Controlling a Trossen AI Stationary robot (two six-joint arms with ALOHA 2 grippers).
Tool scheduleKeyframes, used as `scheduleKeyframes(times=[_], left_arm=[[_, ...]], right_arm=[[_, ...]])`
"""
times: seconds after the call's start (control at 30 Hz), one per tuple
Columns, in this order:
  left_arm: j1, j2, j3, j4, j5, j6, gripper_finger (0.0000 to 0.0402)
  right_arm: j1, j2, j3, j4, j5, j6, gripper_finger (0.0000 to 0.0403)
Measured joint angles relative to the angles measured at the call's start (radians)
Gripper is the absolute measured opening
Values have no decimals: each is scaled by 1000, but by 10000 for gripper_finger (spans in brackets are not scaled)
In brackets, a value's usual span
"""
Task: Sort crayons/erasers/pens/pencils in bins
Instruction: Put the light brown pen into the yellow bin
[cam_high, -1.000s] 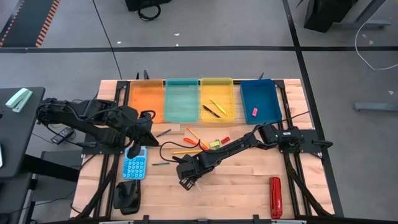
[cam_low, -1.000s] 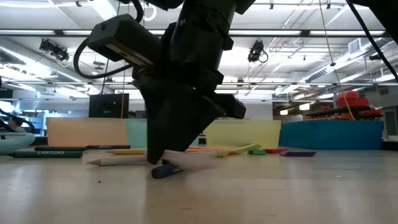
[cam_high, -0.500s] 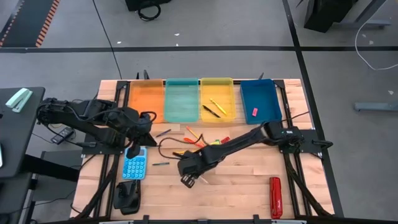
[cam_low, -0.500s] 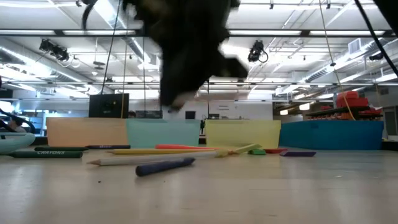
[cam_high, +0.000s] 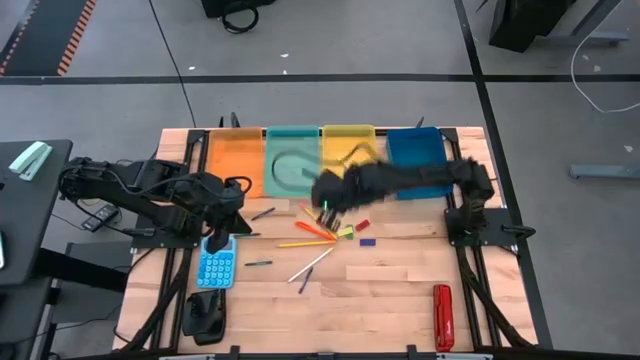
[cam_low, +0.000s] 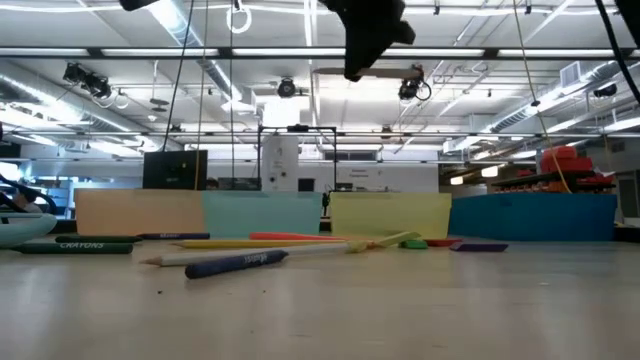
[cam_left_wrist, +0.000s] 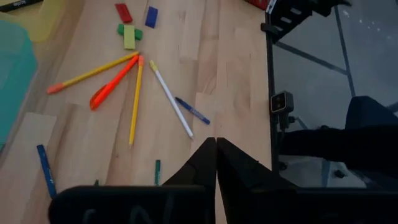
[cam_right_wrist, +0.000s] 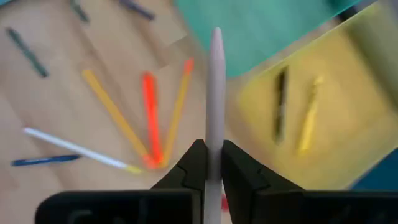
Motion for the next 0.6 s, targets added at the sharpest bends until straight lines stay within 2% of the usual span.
scheduleKeyframes(times=[0.17, 0.33, 0.43, 0.6], left_arm=[[0, 0, 0, -1, -14, -87, 13], [0, 0, 0, -1, -90, -129, 17], [0, 0, 0, -1, -156, -164, 13], [0, 0, 0, 7, -300, -208, 11]], right_arm=[[-225, -27, 0, -1, -138, -198, 41], [-432, -21, 0, 6, -198, -314, 42], [-514, -7, -13, 34, -221, -348, 42], [-595, 8, -103, 97, -346, -371, 42]])
